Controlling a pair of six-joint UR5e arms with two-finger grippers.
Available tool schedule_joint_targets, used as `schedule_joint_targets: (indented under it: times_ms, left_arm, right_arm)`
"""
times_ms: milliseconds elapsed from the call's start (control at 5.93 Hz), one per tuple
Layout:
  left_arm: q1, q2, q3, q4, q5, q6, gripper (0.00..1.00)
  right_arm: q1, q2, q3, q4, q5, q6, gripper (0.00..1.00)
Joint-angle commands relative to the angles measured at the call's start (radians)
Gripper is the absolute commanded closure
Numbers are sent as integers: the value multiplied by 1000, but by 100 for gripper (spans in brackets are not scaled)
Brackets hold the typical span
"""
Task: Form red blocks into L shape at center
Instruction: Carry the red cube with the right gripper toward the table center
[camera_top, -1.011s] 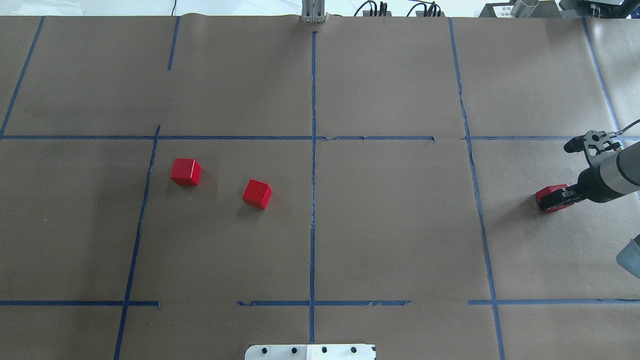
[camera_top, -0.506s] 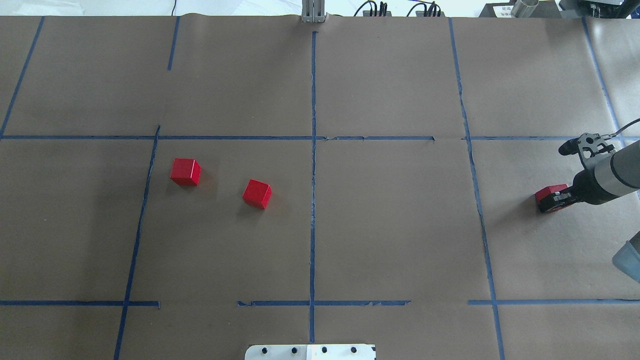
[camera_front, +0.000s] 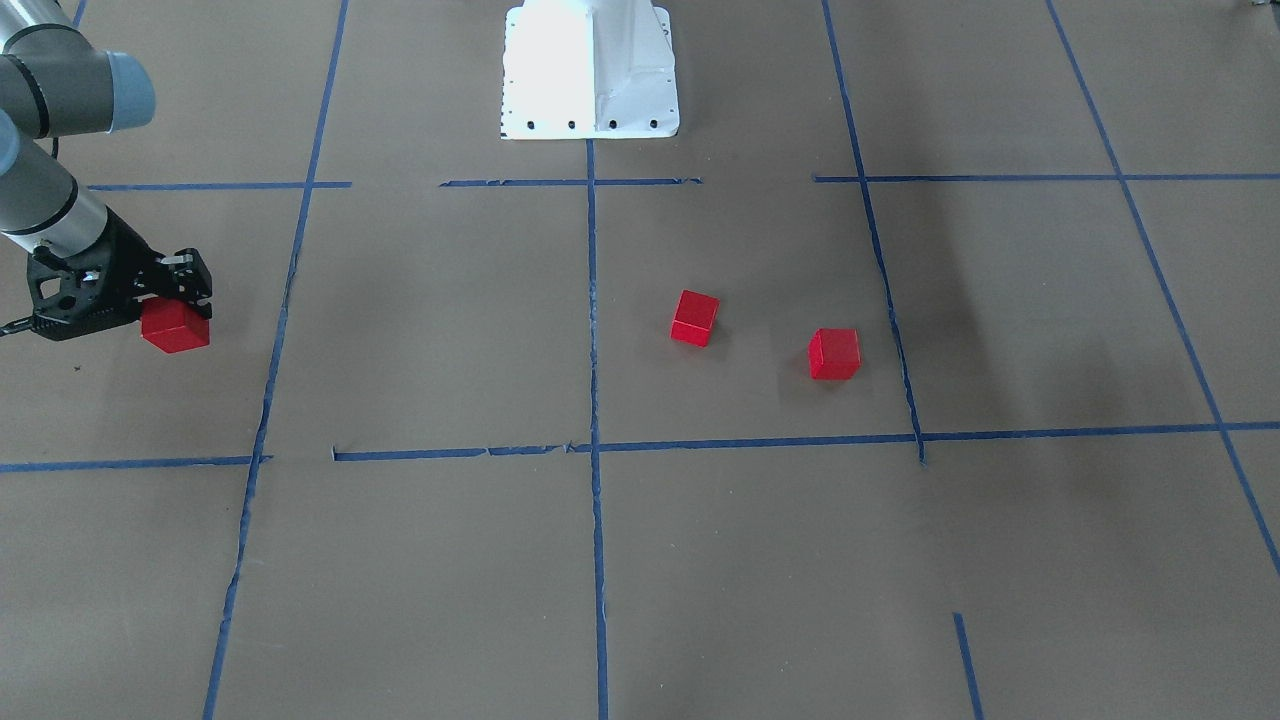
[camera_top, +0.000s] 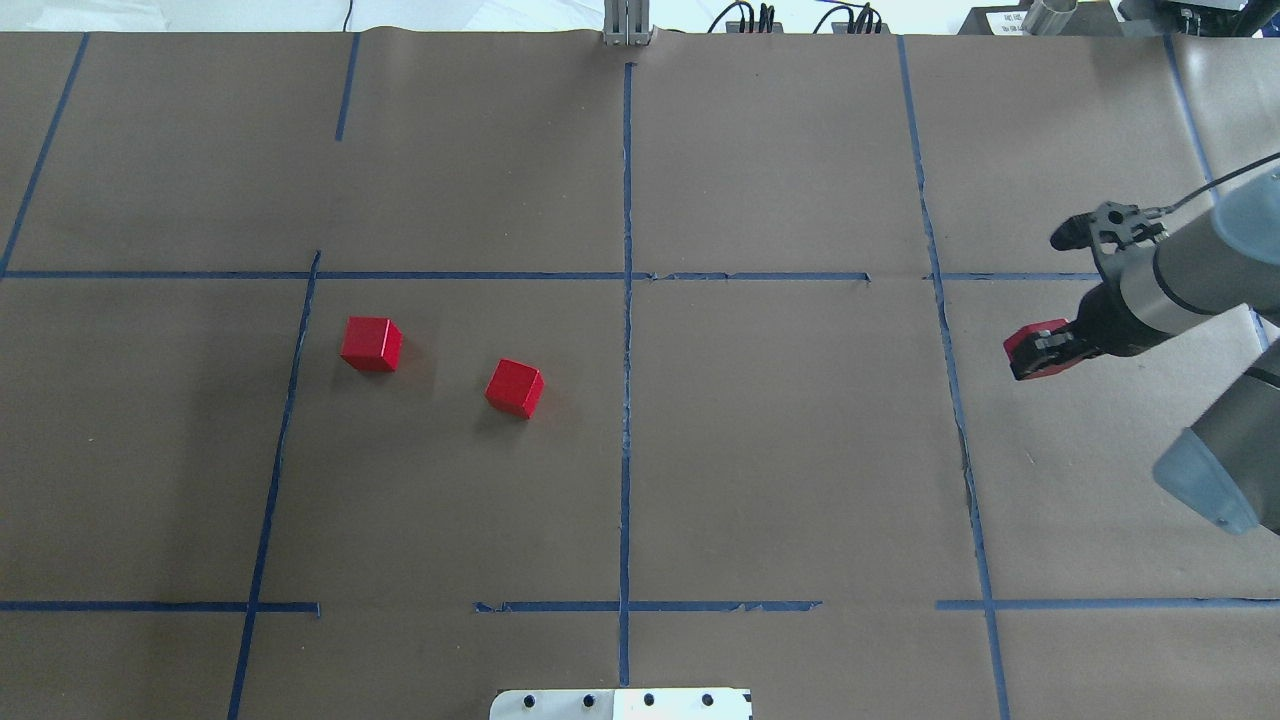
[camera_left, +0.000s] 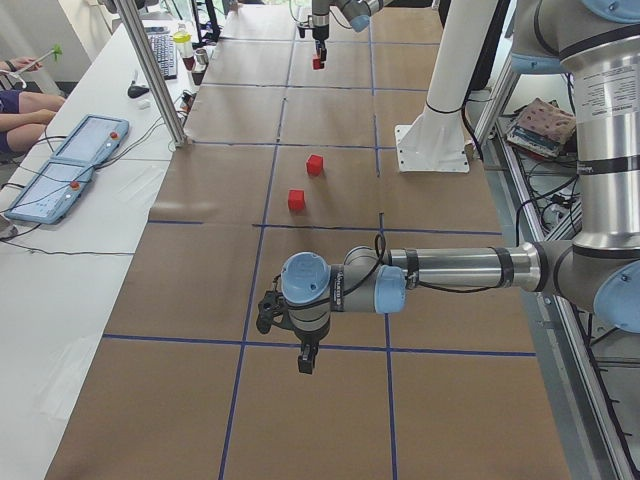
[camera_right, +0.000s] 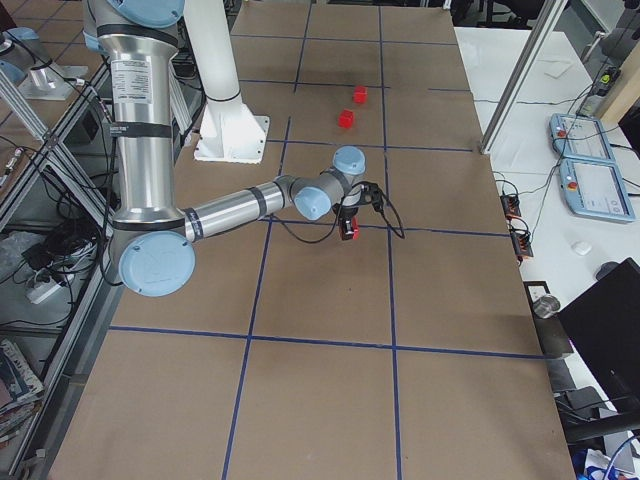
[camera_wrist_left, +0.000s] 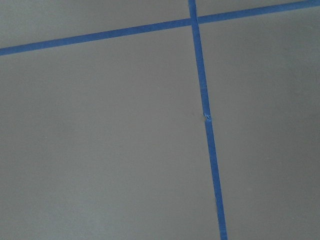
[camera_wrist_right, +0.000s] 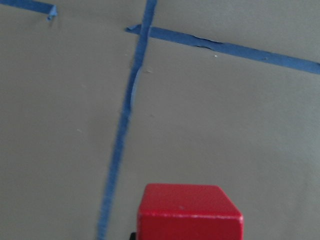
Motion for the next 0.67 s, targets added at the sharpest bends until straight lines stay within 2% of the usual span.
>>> schedule_joint_targets:
  times_ms: [0, 169, 506]
  left_arm:
    - [0, 0, 0, 0, 0, 0, 0]
    - [0, 0, 0, 0, 0, 0, 0]
    - [0, 0, 0, 0, 0, 0, 0]
  right_arm:
    - [-148, 274, 31, -249, -52, 227, 95]
    - [-235, 390, -28, -253, -134, 354, 95]
    - [-367, 650, -252, -247, -238, 568, 94]
